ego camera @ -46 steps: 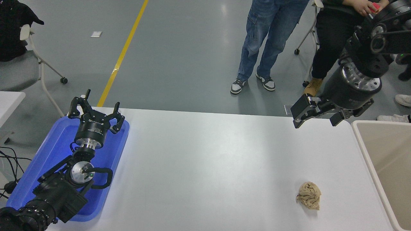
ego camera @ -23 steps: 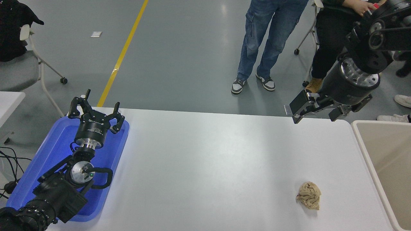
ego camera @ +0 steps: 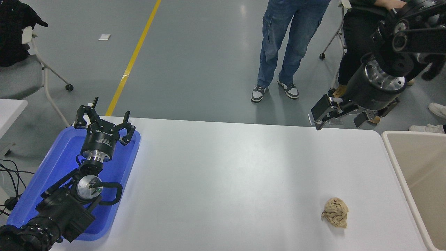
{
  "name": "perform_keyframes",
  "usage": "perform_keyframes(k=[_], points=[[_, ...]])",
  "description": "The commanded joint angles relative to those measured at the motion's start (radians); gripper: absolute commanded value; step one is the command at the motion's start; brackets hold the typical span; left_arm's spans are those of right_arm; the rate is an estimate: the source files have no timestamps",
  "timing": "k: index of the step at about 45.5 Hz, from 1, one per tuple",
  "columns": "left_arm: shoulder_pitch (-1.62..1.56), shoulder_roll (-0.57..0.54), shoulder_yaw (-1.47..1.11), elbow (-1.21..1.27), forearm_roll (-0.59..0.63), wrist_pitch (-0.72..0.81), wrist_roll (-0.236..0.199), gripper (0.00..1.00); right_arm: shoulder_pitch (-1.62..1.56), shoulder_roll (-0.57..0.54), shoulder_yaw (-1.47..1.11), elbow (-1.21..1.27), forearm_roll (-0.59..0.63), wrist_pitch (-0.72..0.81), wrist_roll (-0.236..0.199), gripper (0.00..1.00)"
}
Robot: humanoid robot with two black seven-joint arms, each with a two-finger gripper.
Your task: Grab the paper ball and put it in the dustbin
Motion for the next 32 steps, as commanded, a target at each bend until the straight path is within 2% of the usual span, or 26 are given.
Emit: perform_keyframes(k=[1,25,32], points=[[-0.001,0.0,0.0,0.0,-0.001,0.0,0.0,1.0,-0.002,0.0,-0.037,-0.003,-0.001,0.0,0.0,1.0],[0.001,0.0,0.0,0.0,0.0,0.0,0.0,1.0,-0.135,-0.003,-0.037,0.002,-0.006,0.0,-0.001,1.0],[0.001,0.0,0.0,0.0,0.0,0.0,0.0,1.0,-0.22,0.0,-0.035,0.002,-0.009,-0.11,0.0,1.0]])
